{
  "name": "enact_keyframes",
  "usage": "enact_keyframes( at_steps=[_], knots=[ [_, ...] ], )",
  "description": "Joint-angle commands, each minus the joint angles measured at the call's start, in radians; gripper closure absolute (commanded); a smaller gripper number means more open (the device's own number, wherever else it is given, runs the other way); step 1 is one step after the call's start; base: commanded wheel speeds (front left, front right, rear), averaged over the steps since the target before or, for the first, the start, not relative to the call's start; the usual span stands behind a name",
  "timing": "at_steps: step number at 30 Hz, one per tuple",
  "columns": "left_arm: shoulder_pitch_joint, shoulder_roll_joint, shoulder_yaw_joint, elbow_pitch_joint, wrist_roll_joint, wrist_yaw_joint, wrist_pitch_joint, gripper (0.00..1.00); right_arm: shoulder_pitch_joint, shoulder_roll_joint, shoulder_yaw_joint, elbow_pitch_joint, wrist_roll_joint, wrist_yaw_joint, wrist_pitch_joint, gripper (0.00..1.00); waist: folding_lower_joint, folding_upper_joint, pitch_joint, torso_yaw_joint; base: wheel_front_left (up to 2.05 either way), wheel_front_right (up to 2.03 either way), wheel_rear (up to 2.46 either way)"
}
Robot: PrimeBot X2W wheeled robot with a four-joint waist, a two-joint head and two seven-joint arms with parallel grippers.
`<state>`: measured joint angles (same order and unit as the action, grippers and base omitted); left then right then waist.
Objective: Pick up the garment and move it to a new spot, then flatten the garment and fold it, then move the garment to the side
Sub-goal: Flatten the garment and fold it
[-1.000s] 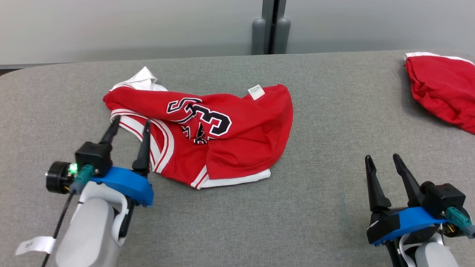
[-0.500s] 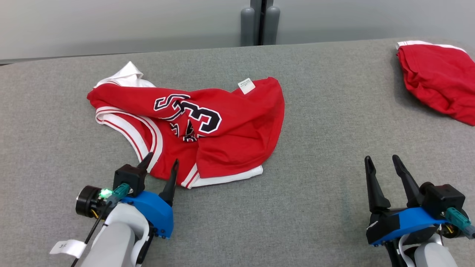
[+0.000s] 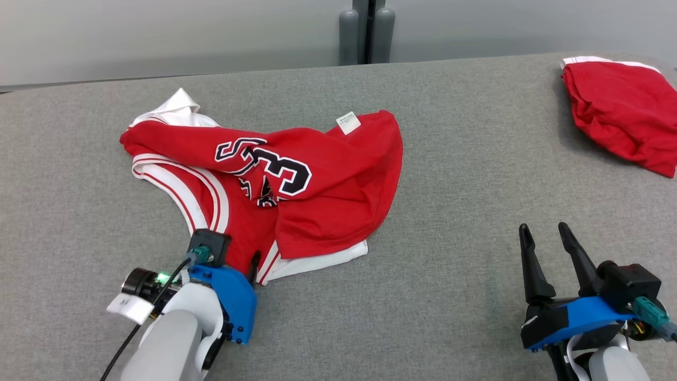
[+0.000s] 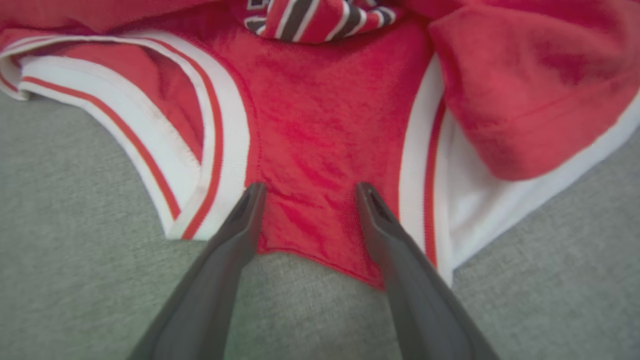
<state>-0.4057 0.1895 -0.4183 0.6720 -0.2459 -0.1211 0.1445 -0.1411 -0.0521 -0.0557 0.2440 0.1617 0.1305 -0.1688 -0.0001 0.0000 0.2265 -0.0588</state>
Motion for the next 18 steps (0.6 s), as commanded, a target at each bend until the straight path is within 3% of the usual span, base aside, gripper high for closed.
enact_keyframes(
  at_steps=[1,3,4,6,18],
  knots=[
    [0.025,0.002,-0.023,0.042,-0.001,-0.007,0.058,0.0,-0.015,0.001,0.002,0.003,0.002,0.001,-0.005,0.0,0.0001,0.0,-0.001,-0.001,0.0,0.0,0.0],
    [0.024,0.008,-0.044,0.058,-0.007,-0.009,0.111,0.0,-0.014,0.001,0.004,0.005,0.001,0.001,-0.006,0.0,0.0001,0.0,-0.004,-0.002,0.0,0.0,0.0],
    [0.025,0.009,-0.049,0.059,-0.011,-0.009,0.124,0.16,-0.014,0.001,0.005,0.005,0.001,0.001,-0.005,0.0,0.0001,0.0,-0.005,-0.003,0.0,0.0,0.0],
    [0.023,0.016,-0.061,0.059,-0.017,-0.01,0.153,1.0,-0.014,0.001,0.005,0.006,0.0,0.001,-0.004,0.0,0.0001,0.0,-0.011,-0.006,0.0,0.0,0.0],
    [0.018,0.059,-0.044,-0.044,-0.077,-0.002,0.121,1.0,0.029,0.001,-0.012,0.014,-0.005,0.001,0.0,0.0,0.0001,0.0,-0.07,0.014,0.0,0.0,0.0]
  ],
)
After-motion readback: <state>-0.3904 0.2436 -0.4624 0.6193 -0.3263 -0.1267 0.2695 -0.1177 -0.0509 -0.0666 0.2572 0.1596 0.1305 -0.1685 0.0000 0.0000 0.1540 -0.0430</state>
